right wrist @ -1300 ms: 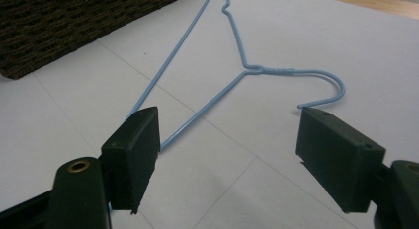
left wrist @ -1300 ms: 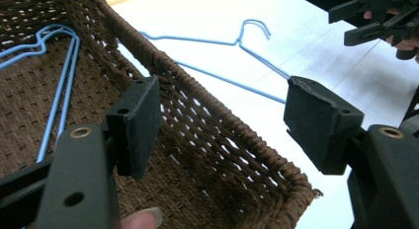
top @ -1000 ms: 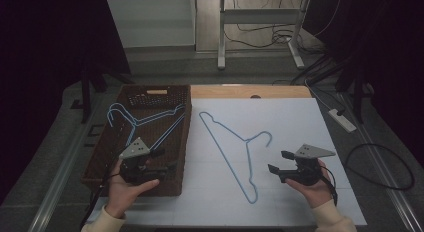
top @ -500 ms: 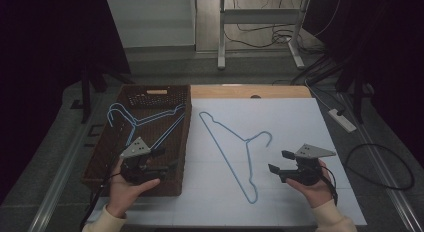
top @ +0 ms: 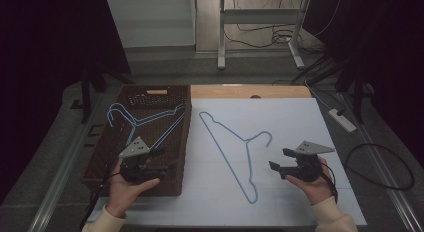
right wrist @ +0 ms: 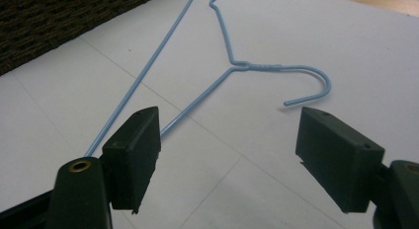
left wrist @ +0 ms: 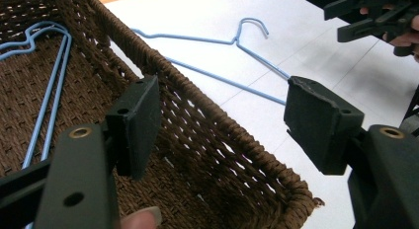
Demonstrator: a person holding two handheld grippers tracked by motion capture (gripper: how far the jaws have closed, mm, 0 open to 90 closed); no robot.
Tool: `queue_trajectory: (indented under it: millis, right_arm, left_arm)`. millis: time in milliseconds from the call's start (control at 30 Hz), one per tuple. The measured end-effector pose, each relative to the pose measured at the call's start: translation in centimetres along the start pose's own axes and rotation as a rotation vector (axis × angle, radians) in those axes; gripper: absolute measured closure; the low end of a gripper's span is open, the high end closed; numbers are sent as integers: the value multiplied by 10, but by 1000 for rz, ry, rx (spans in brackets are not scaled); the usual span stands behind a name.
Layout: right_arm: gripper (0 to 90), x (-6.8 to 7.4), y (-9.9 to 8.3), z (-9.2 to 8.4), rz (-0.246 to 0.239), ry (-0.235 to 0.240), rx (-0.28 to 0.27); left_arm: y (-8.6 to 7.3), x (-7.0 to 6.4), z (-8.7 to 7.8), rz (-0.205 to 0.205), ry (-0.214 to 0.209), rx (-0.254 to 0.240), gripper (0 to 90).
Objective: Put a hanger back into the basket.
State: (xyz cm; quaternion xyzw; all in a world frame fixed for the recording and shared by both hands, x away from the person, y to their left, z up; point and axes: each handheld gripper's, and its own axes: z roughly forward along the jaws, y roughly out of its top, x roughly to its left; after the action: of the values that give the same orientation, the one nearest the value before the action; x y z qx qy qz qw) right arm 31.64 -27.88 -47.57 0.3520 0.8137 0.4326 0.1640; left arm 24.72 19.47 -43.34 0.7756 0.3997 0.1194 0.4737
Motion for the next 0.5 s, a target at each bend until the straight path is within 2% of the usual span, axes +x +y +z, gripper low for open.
queue_trajectory:
  millis: [100,200,233,300,367,500]
  right_arm:
    - [312,-6,5,5,10,-5,18]
    - [400,-12,13,11,18,-31,49]
    - [454,-19,20,17,30,-35,64]
    - [477,-22,24,20,34,-40,71]
    - [555,-29,30,28,48,-44,87]
    - [700,-37,42,47,37,-32,135]
  left_arm:
    - [0,0,-1,-3,-4,-4,314]
    - [1,1,-2,-3,-6,-6,314]
    - [1,1,-3,-4,-7,-7,315]
    - [1,1,-2,-4,-8,-7,314]
    - [1,1,-2,-4,-9,-6,315]
    - [0,1,-1,-2,-10,-2,315]
